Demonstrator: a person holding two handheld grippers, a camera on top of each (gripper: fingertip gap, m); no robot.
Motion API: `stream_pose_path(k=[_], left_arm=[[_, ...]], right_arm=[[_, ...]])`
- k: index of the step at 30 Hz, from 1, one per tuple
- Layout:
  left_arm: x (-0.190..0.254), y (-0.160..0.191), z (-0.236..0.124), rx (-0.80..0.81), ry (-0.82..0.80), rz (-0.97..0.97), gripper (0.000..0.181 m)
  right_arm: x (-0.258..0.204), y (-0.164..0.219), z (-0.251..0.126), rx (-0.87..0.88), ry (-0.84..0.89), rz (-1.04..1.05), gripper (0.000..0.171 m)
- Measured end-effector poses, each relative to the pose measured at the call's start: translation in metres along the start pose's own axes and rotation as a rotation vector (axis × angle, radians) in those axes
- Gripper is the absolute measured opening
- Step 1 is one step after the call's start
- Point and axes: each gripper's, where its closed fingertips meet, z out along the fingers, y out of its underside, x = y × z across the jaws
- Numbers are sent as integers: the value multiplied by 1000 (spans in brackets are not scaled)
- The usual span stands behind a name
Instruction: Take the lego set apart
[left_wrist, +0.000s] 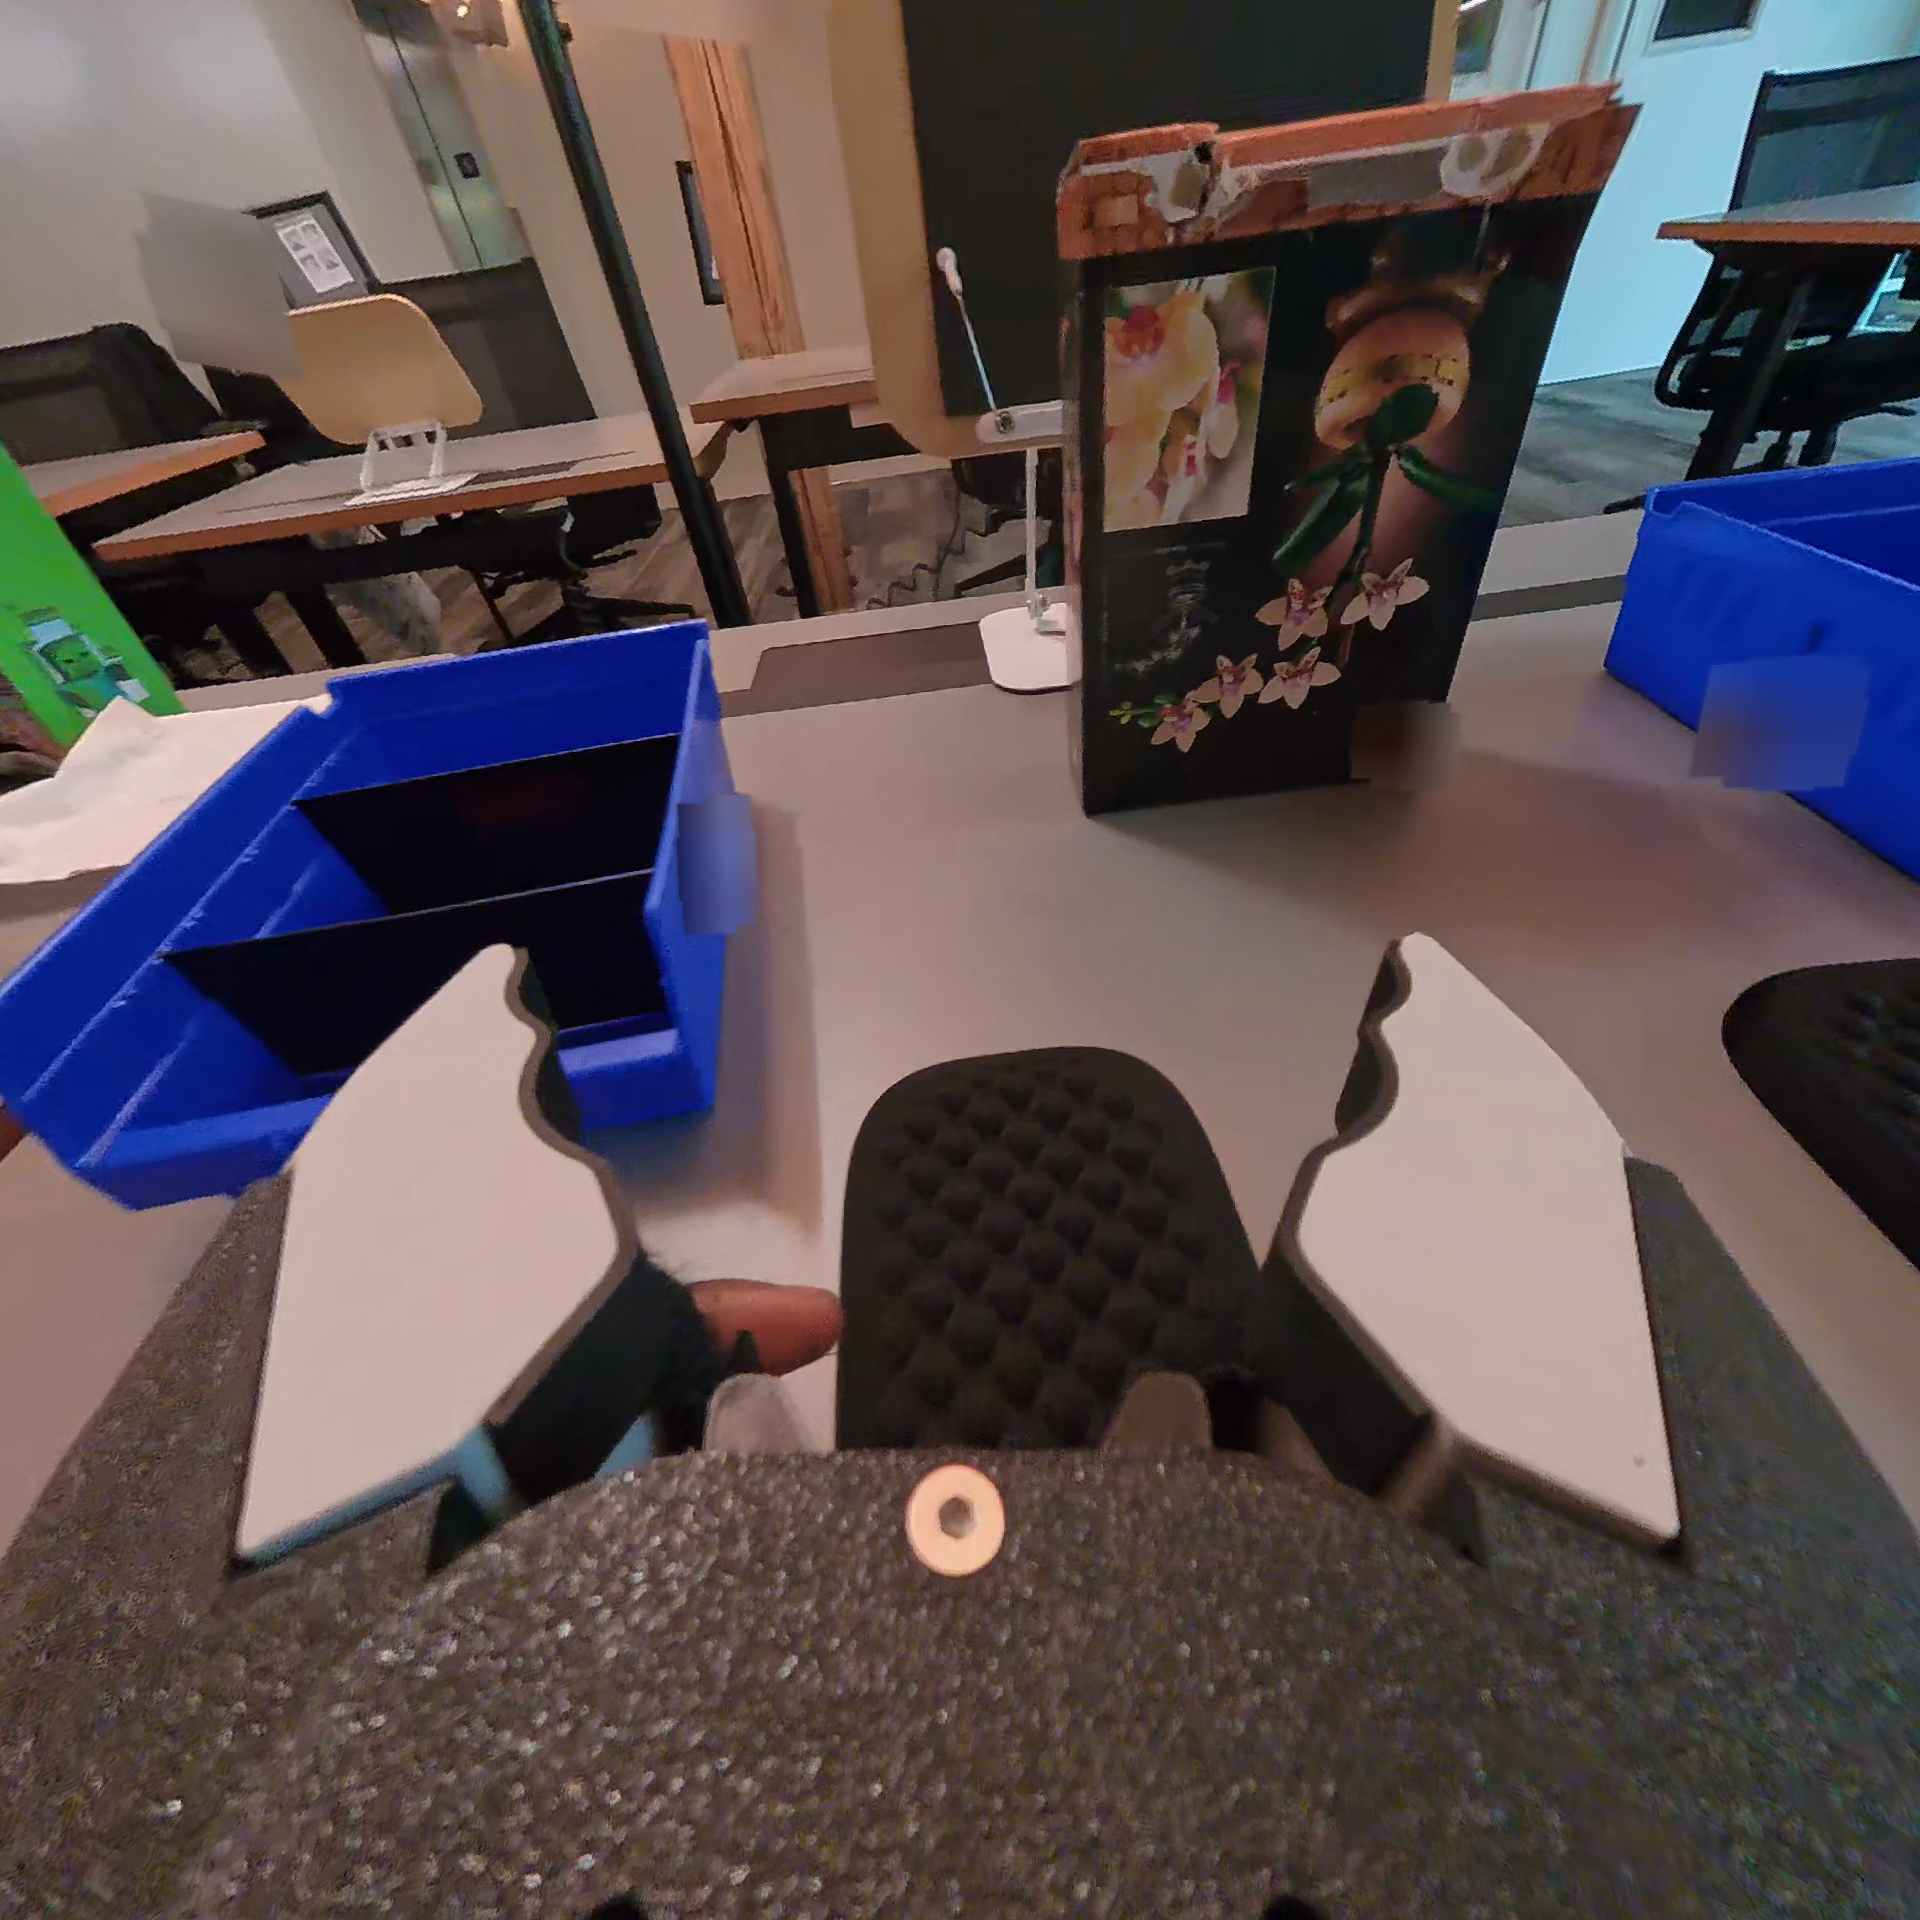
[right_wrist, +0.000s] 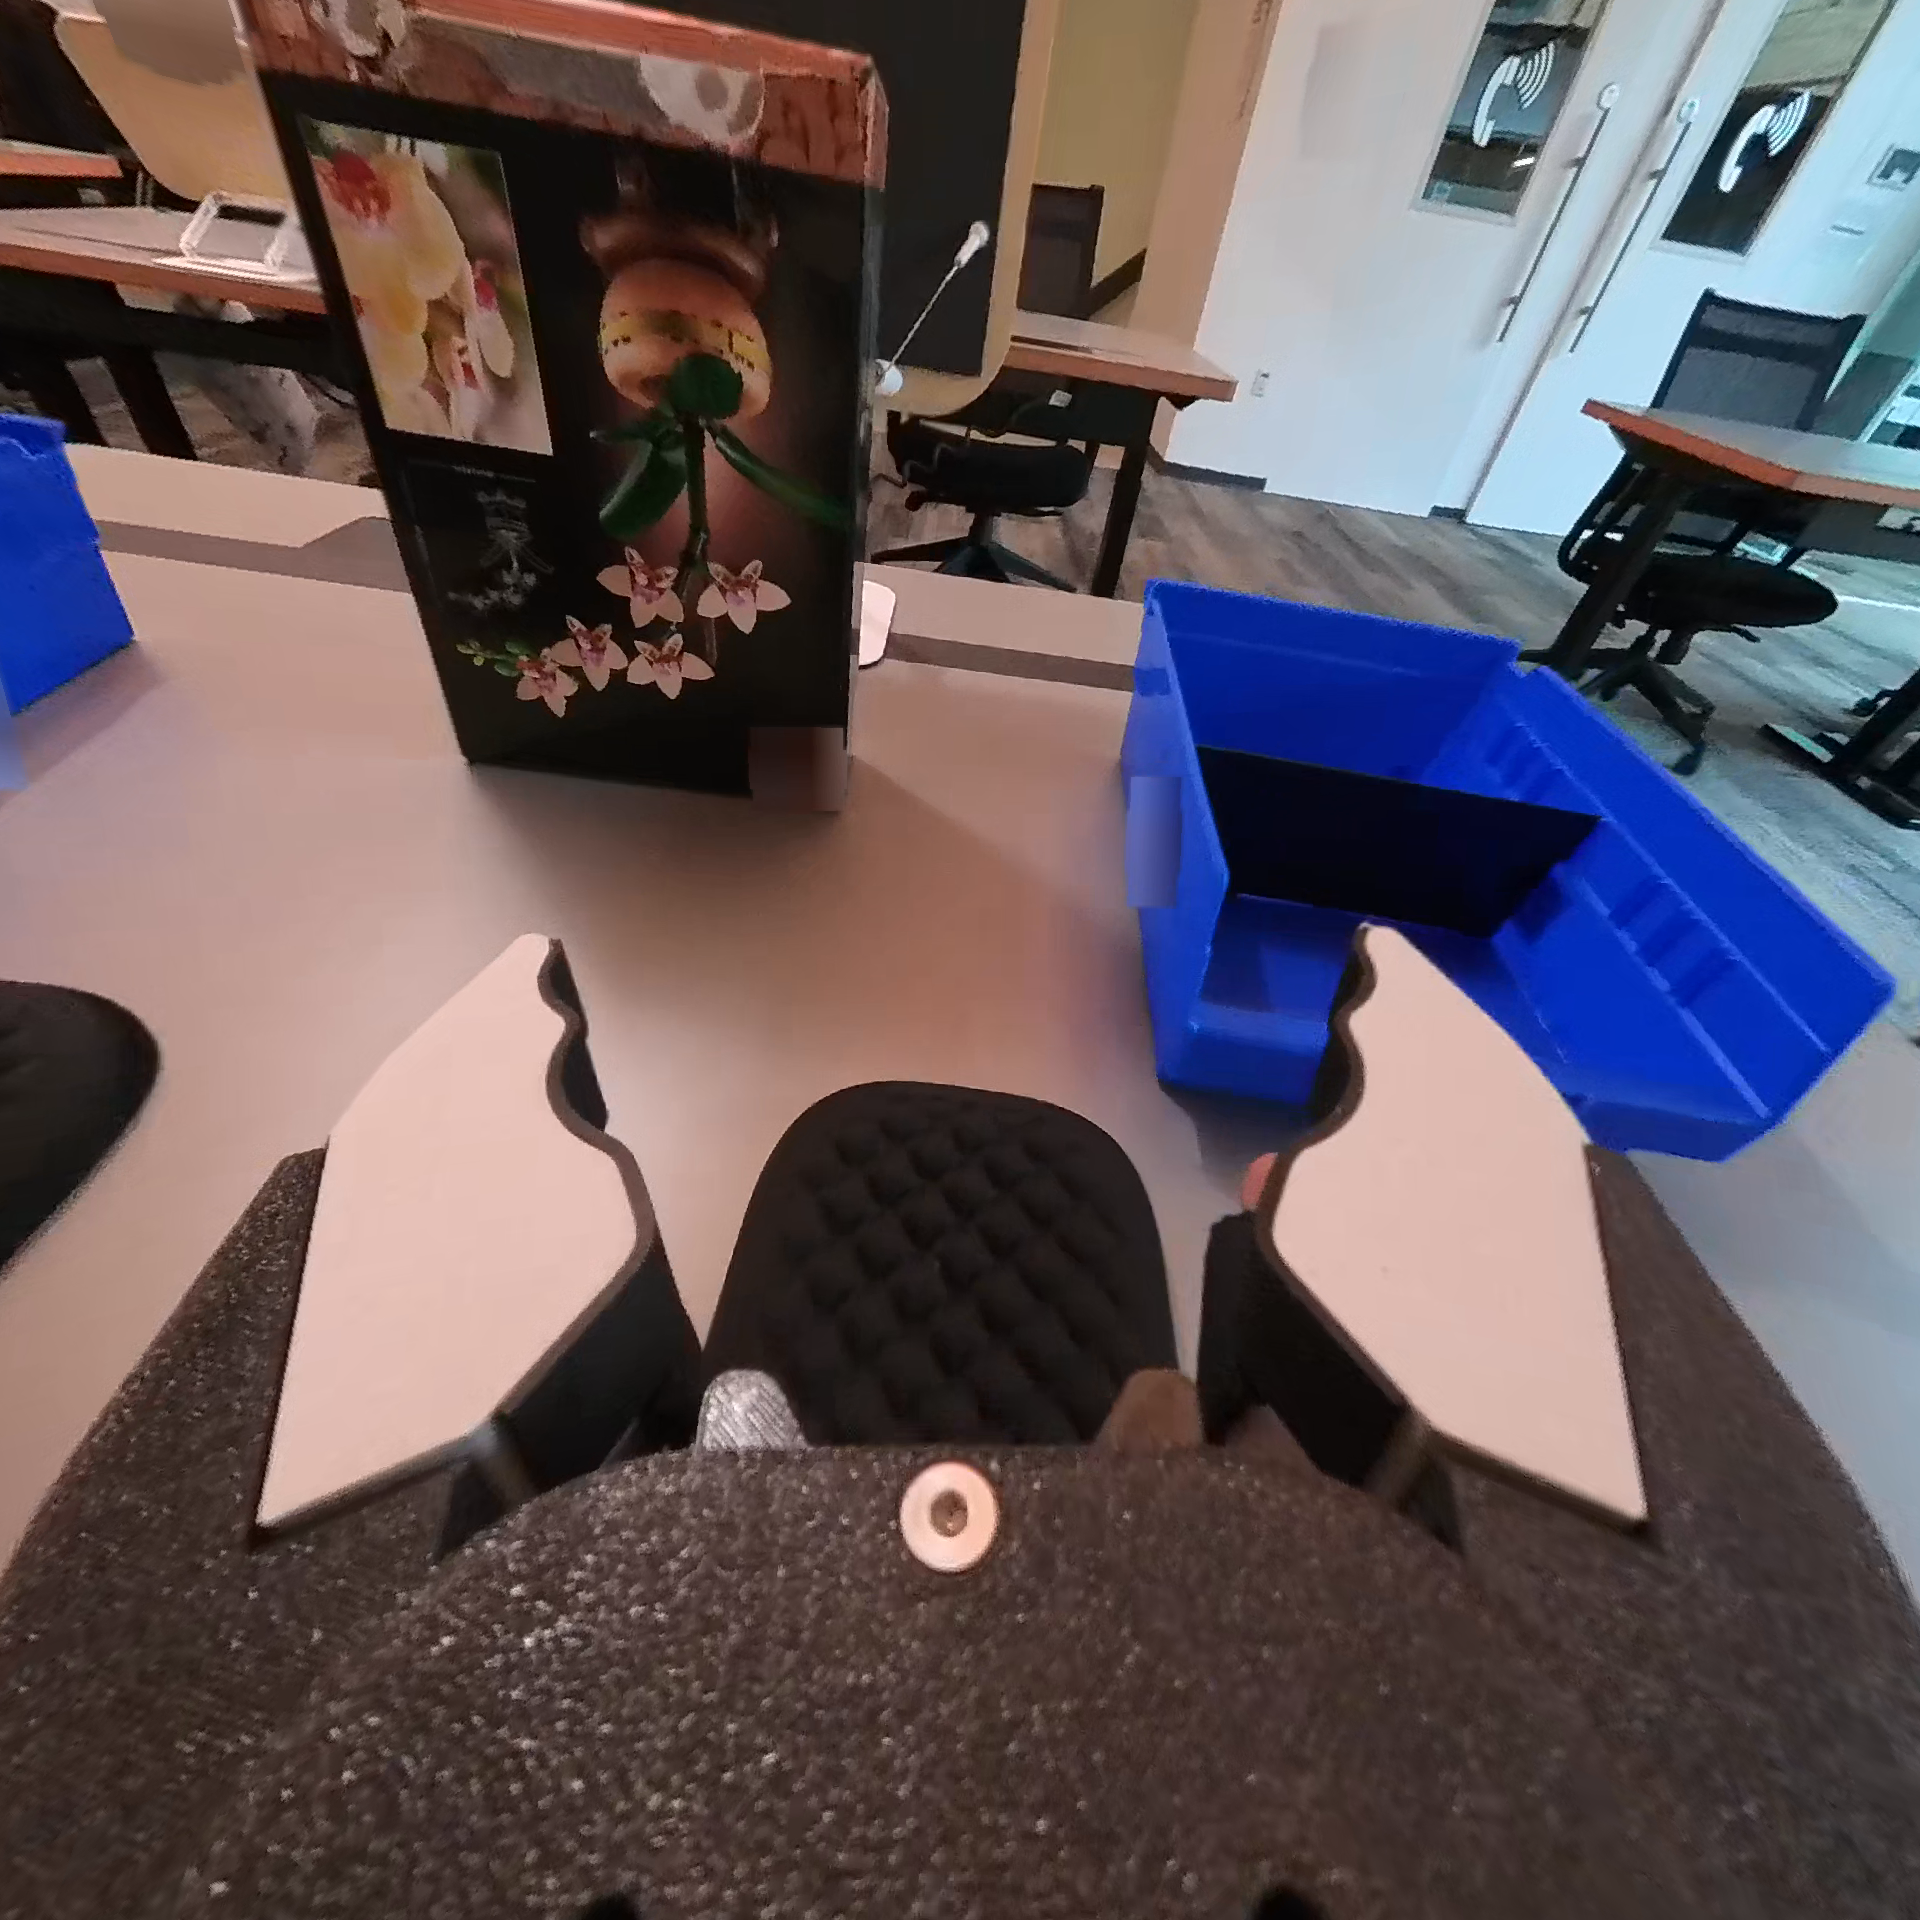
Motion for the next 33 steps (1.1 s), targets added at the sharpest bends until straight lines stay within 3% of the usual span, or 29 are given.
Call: stream_pose_path(k=[10,18,33], left_arm=[[-69,2,1,-144,-12,-55,138],[-113,-14,39,-234,-11,-68,139],[-145,-8,110,-449,12,-79,137]], right_arm=[[72,-5,0,-121,59,11,128],[130,-13,35,-242,109,17,124],[170,-17,103,-438,99,10,123]])
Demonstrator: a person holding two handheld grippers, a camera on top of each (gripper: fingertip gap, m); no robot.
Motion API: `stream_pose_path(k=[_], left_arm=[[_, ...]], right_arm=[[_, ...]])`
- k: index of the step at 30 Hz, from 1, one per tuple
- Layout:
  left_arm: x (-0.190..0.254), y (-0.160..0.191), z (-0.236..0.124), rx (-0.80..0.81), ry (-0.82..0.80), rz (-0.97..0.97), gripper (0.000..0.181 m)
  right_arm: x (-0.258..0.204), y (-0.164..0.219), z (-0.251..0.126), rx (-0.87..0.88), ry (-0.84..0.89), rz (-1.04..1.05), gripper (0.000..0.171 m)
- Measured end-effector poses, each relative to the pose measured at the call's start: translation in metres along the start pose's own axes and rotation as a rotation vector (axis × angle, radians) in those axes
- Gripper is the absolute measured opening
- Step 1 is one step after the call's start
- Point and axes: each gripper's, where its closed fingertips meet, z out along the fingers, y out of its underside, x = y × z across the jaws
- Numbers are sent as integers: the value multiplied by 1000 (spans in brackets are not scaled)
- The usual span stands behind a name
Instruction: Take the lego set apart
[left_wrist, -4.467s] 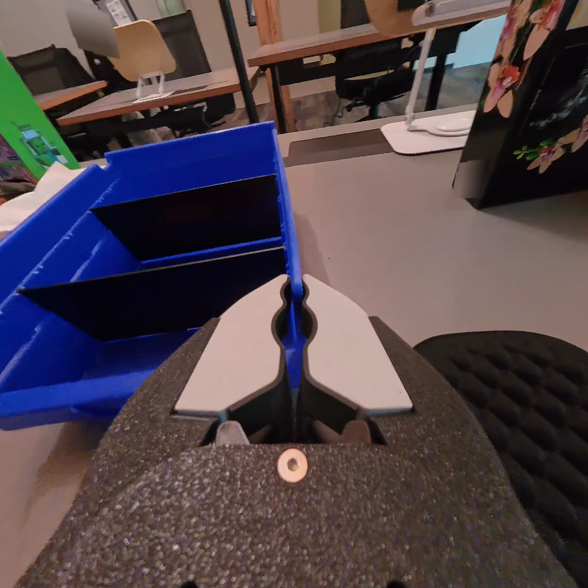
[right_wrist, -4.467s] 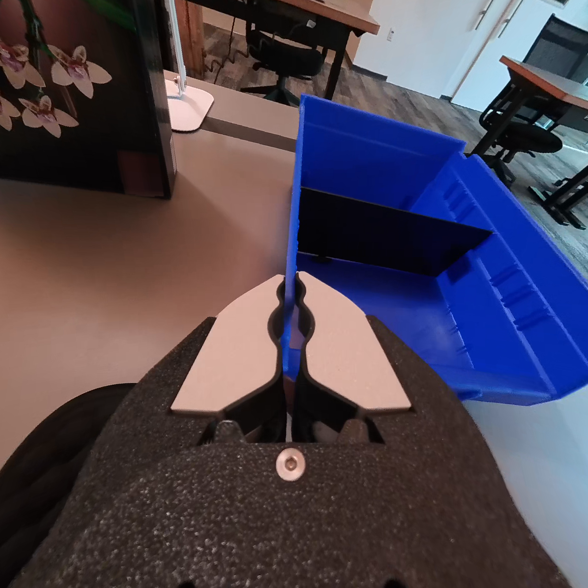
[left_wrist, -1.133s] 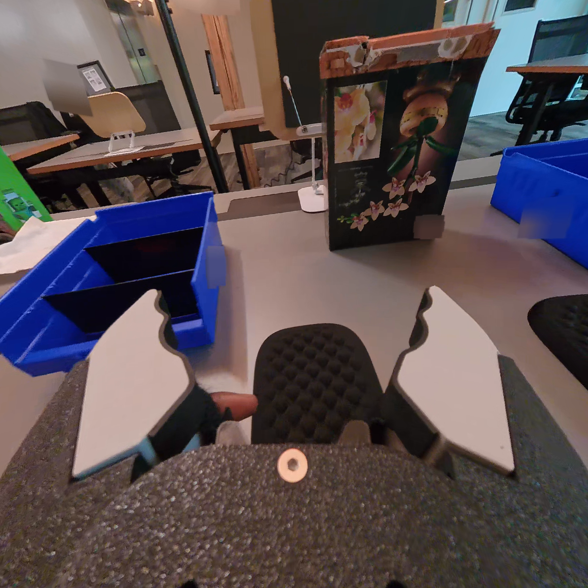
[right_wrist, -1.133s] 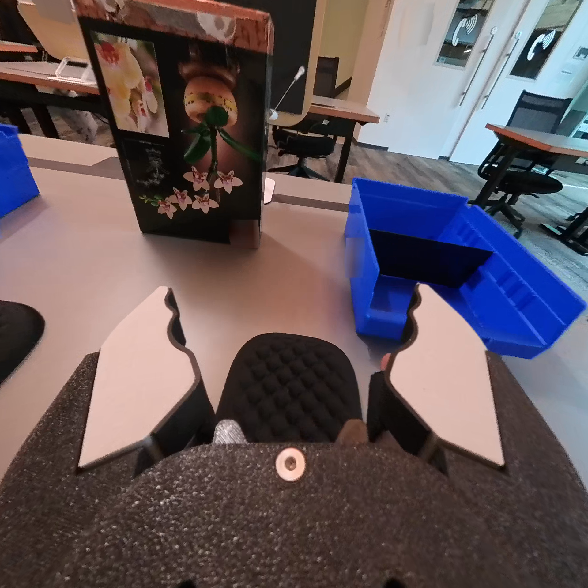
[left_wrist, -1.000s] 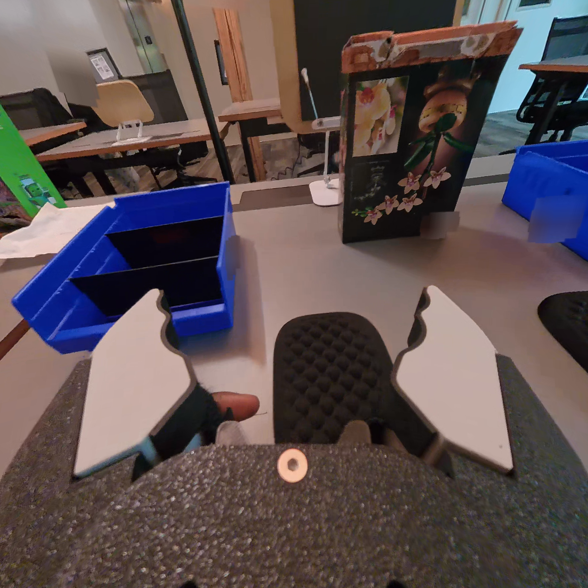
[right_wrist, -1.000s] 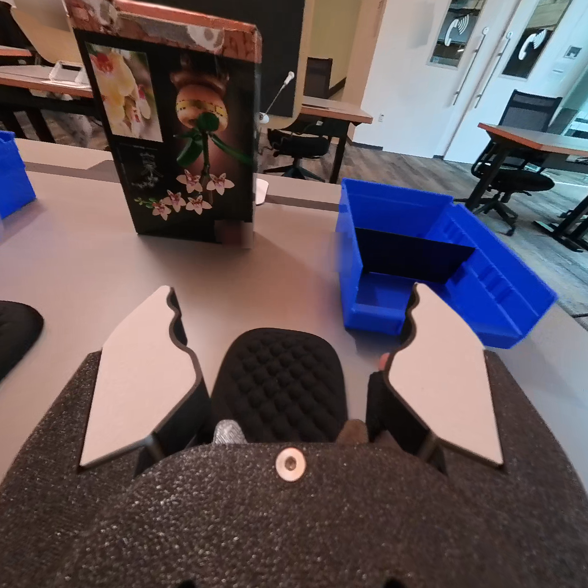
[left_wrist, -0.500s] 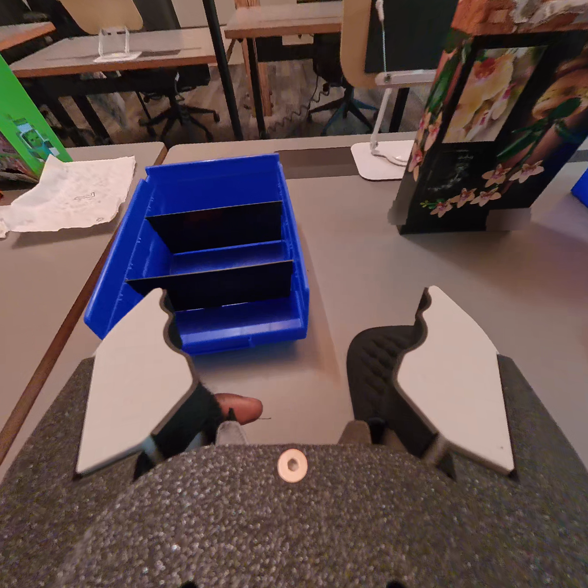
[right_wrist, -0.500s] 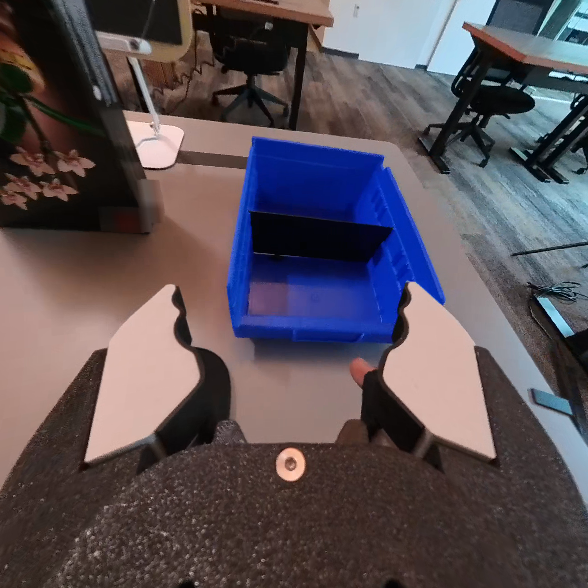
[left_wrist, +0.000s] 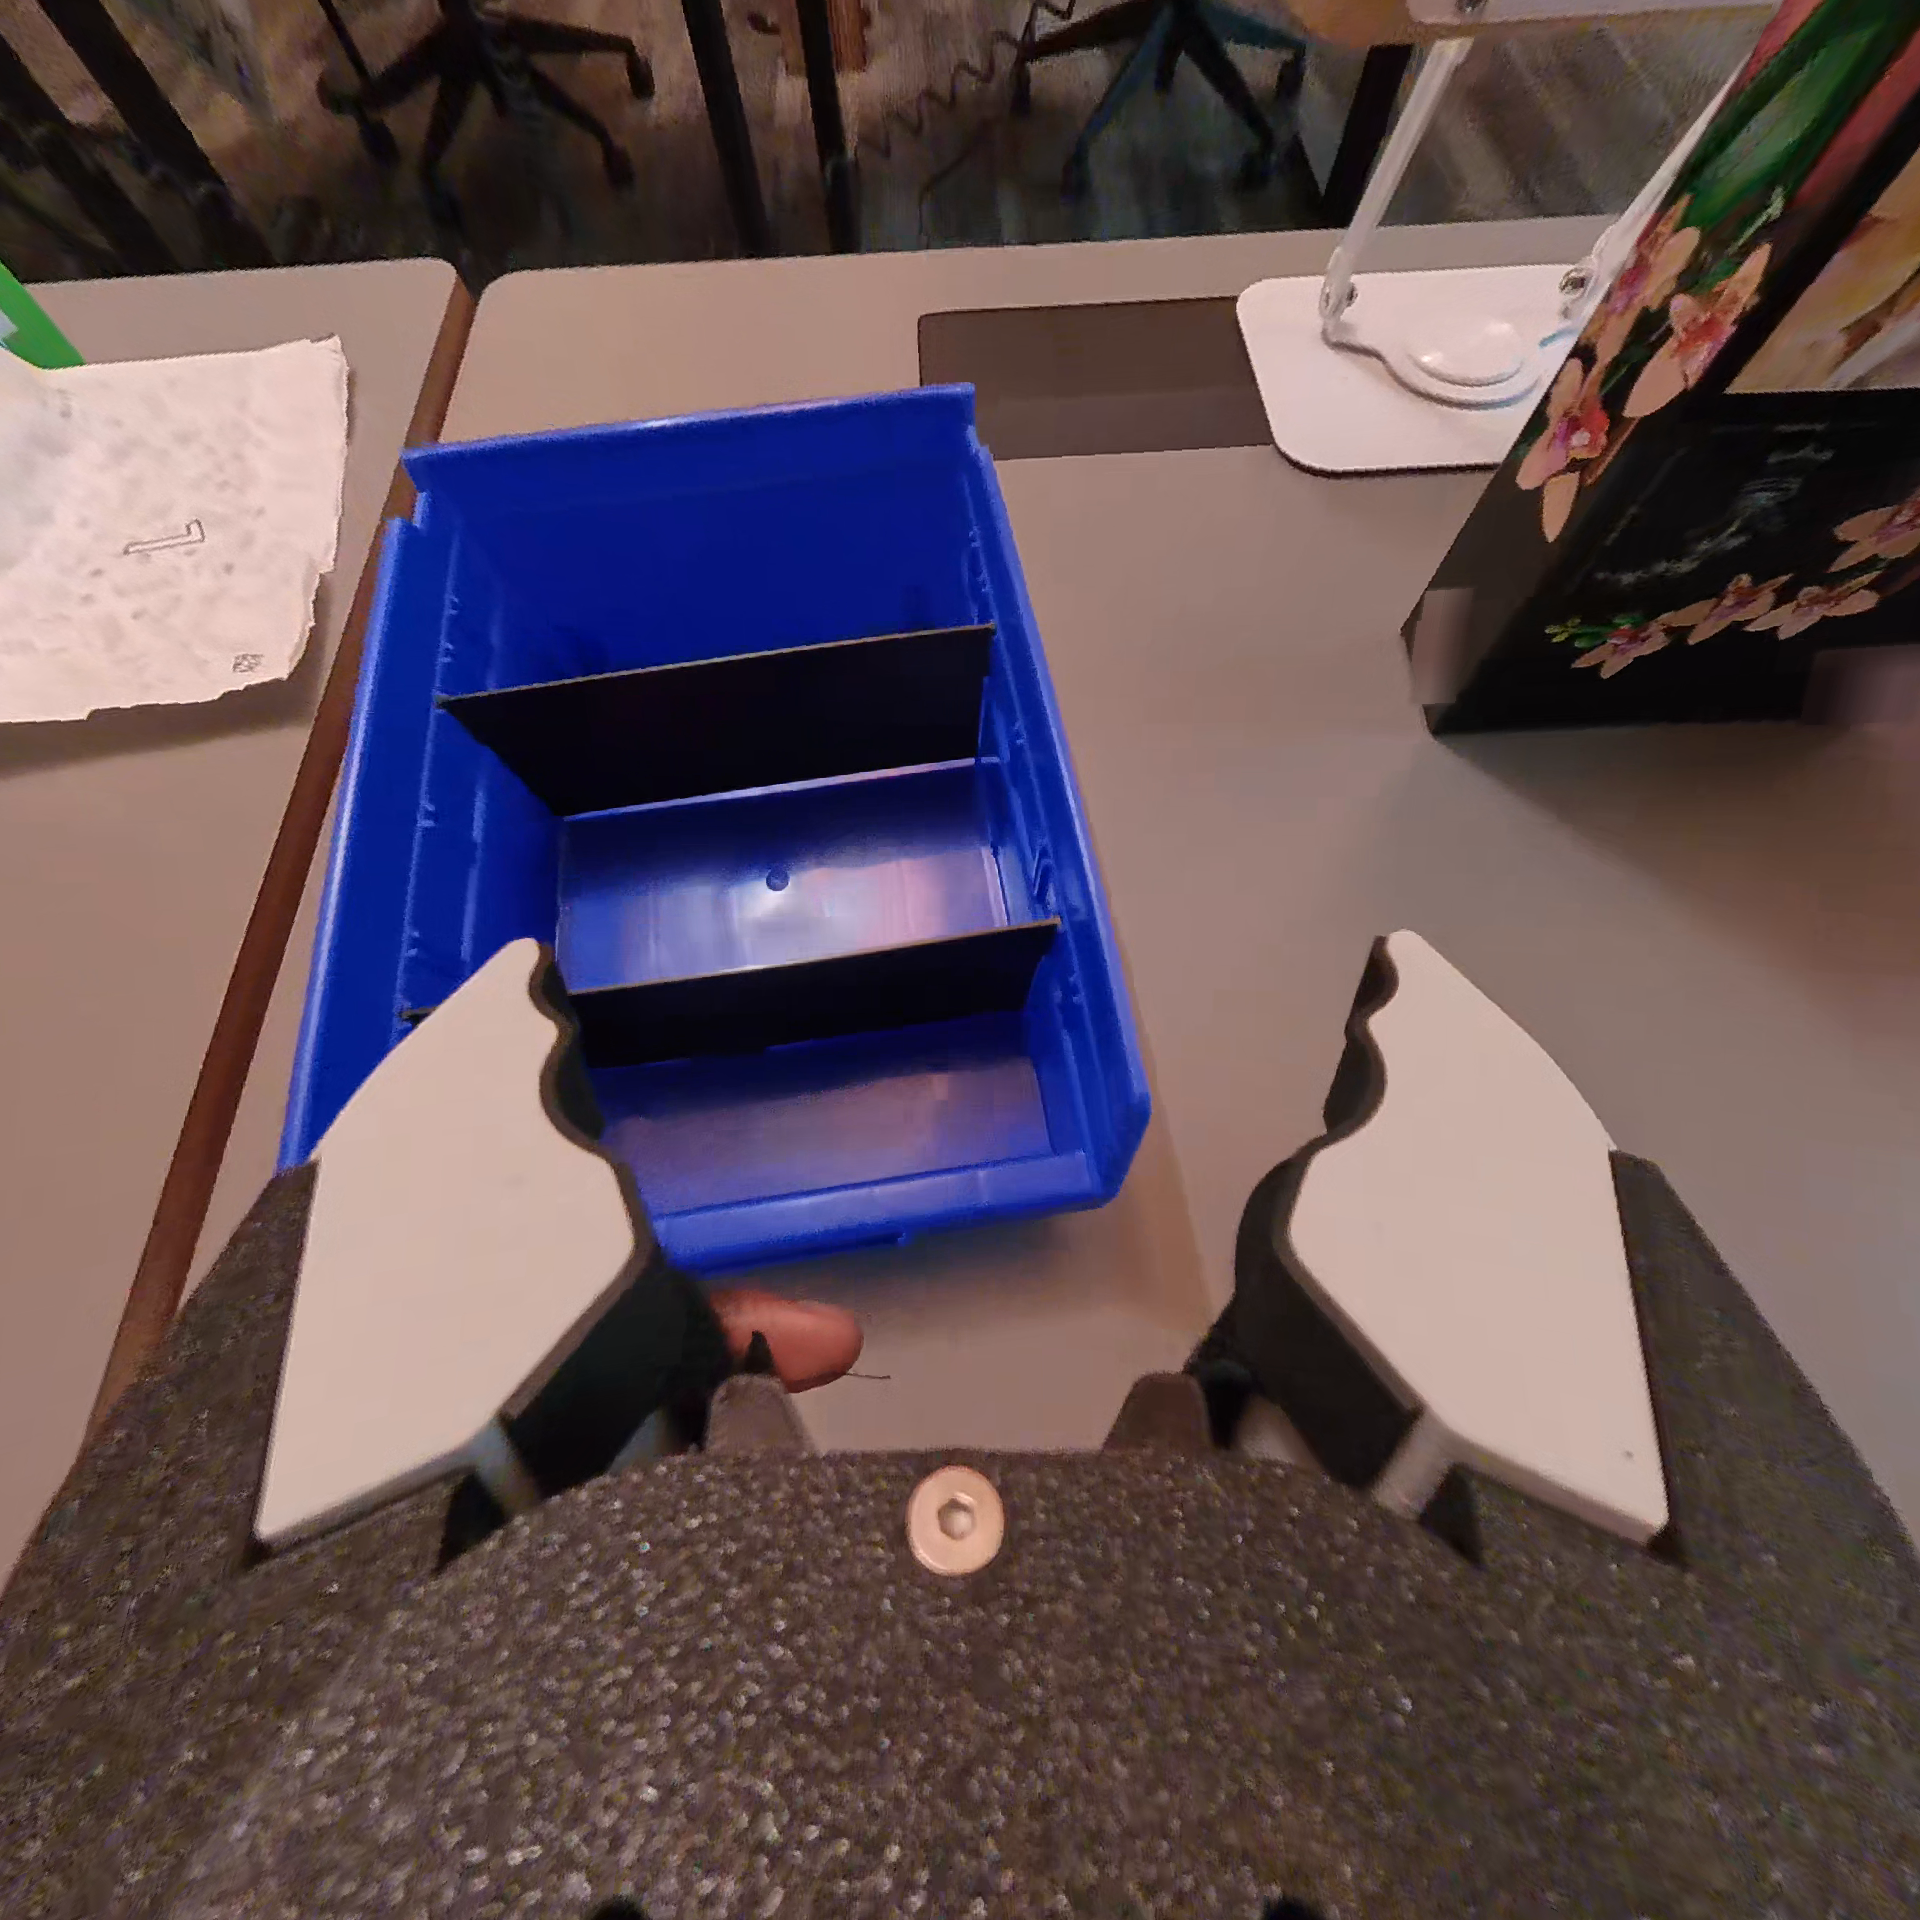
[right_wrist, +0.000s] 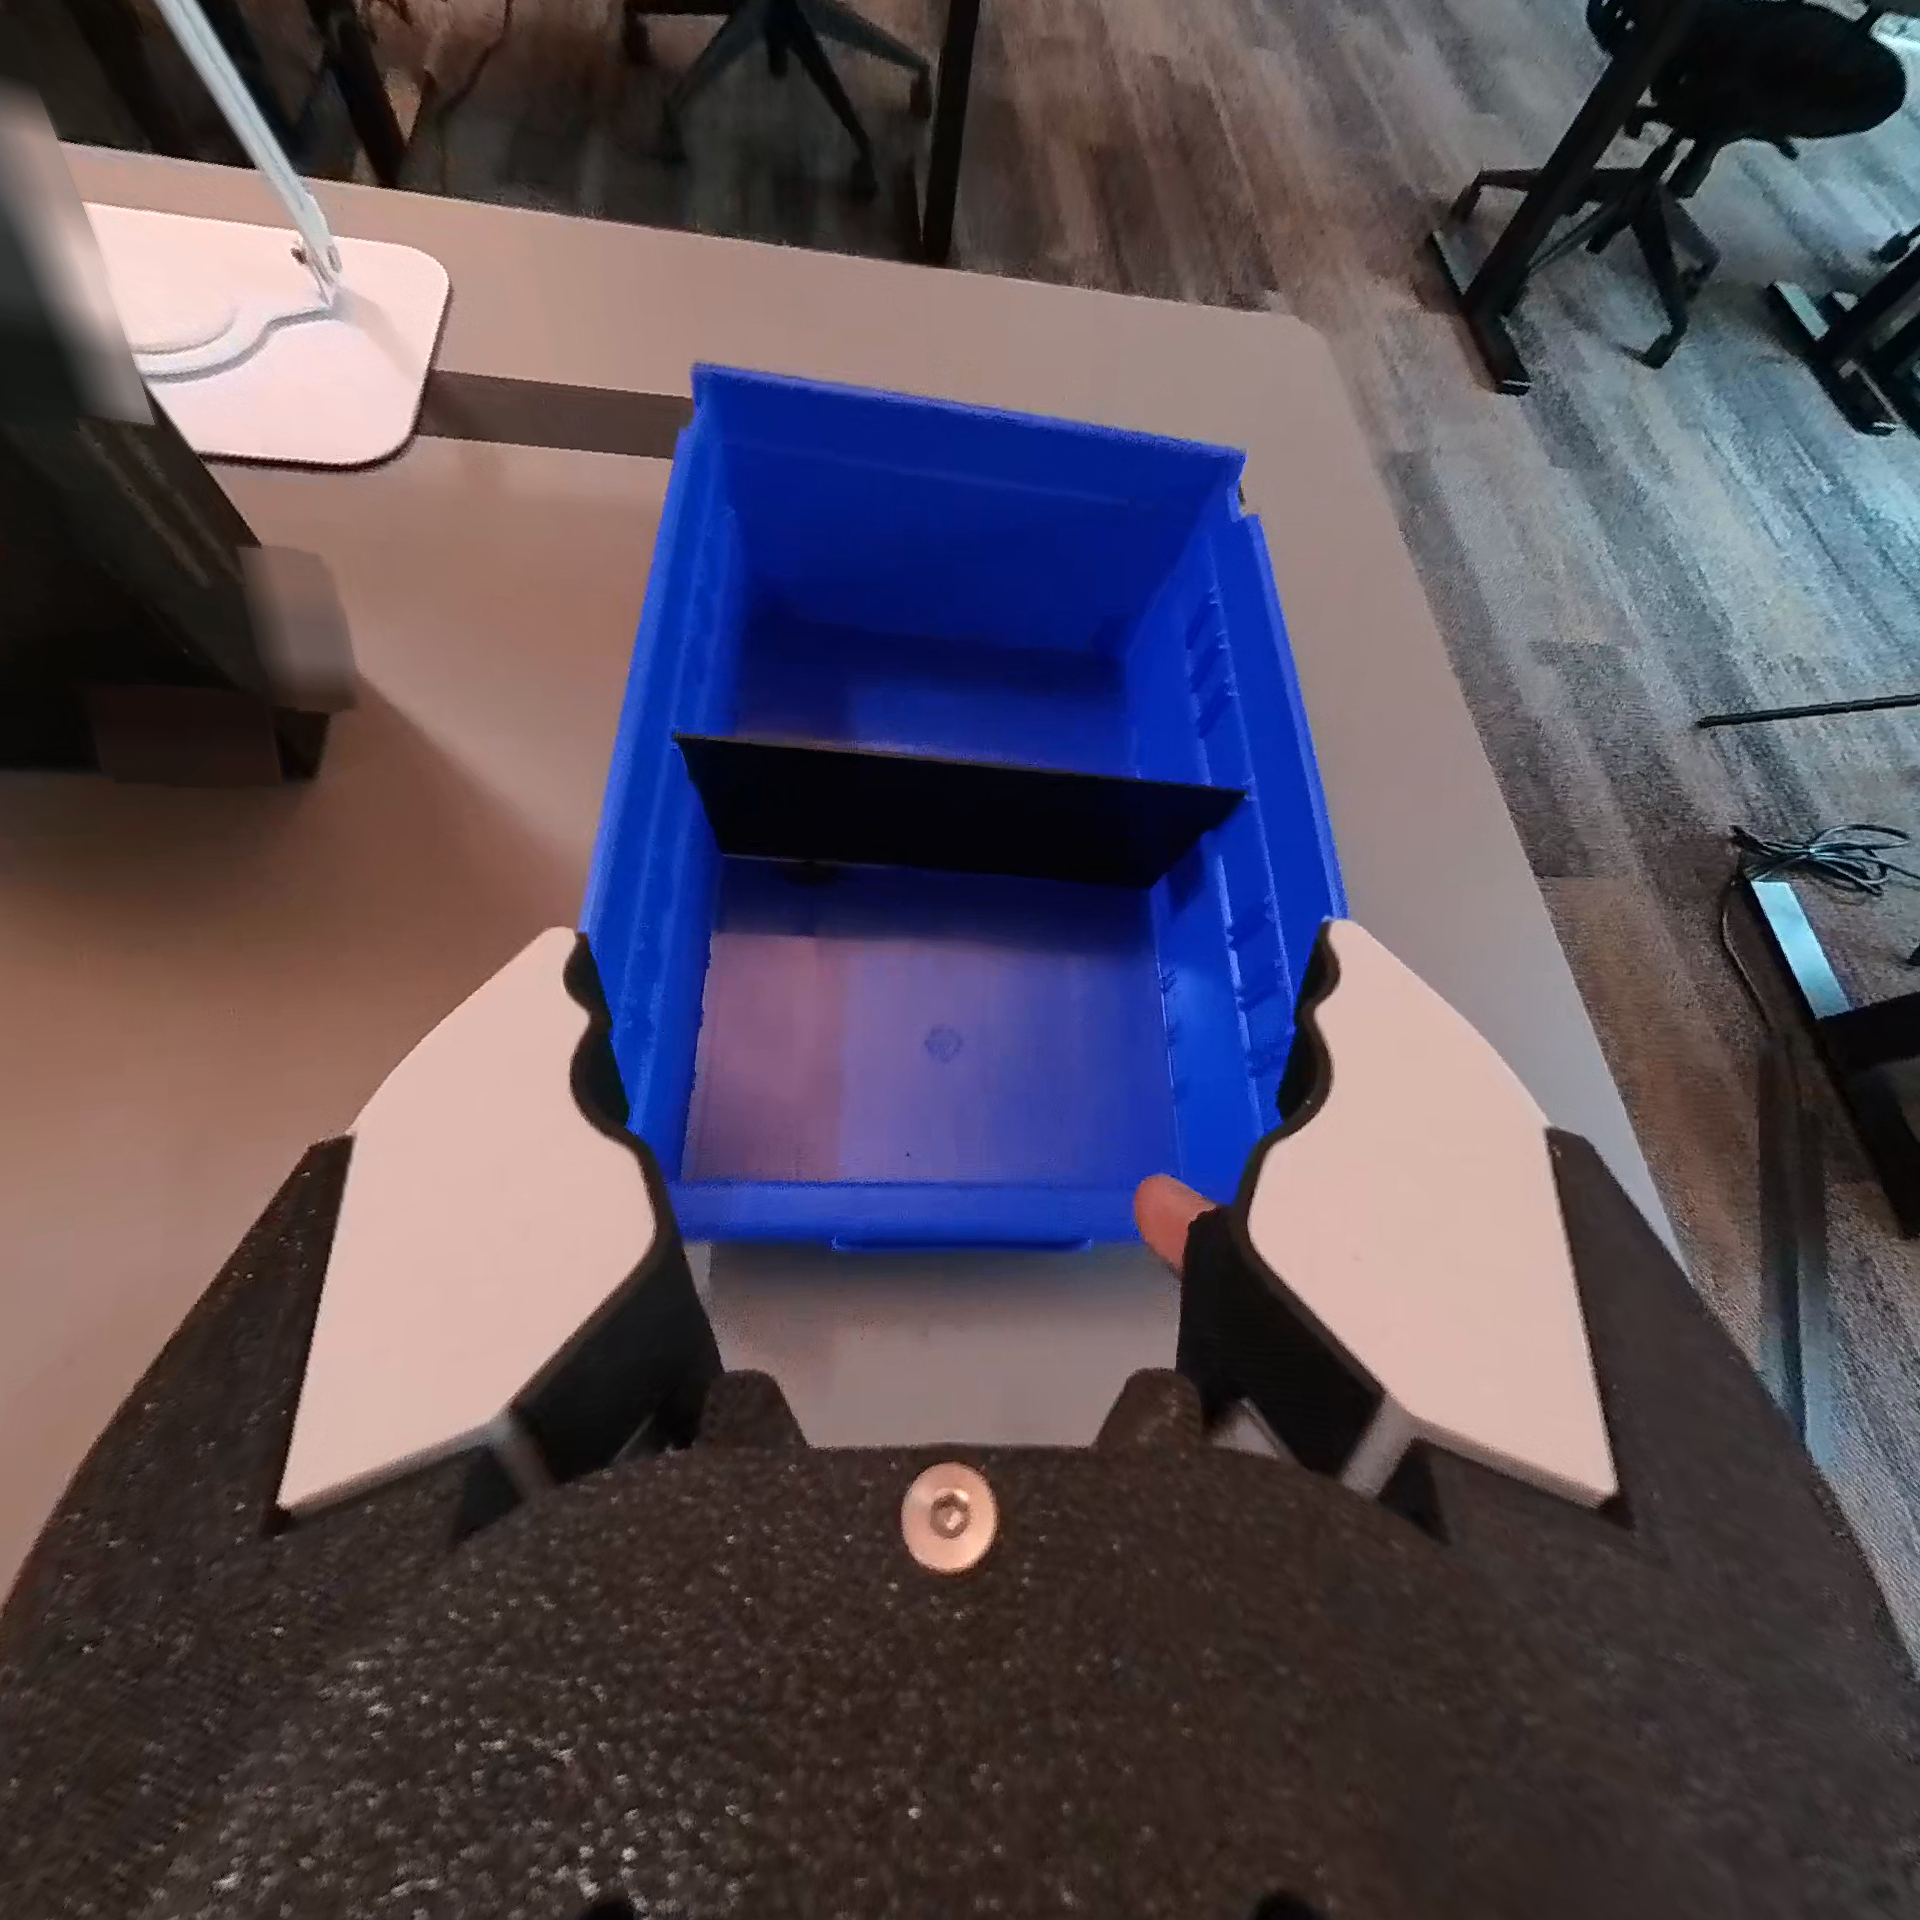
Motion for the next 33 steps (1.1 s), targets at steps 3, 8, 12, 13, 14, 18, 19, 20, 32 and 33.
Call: stream_pose_path(k=[3,8,12,13,14,18,19,20,32,33], left_arm=[[-6,-5,10,-27,4,-20,138],[-14,-9,29,-86,13,-32,138],[-19,-13,43,-120,23,-46,138],[-21,-14,46,-128,22,-51,138],[-24,-16,48,-133,21,-55,138],[-27,-25,56,-134,22,-58,138],[-28,-27,57,-133,21,-56,138],[-28,-29,58,-131,20,-54,138],[-41,-40,82,-179,13,-30,137],[-43,-41,84,-181,11,-30,137]], right_arm=[[2,-8,11,-35,-11,-13,124],[6,-24,27,-63,-6,-15,122],[7,-30,42,-104,-12,-27,122],[8,-32,45,-110,-10,-29,122],[9,-33,49,-117,-11,-28,122],[10,-39,62,-139,-14,-30,123],[10,-41,65,-143,-10,-31,122],[11,-44,68,-144,-5,-31,122],[16,-59,91,-176,24,-33,122],[16,-59,92,-181,26,-36,122]])
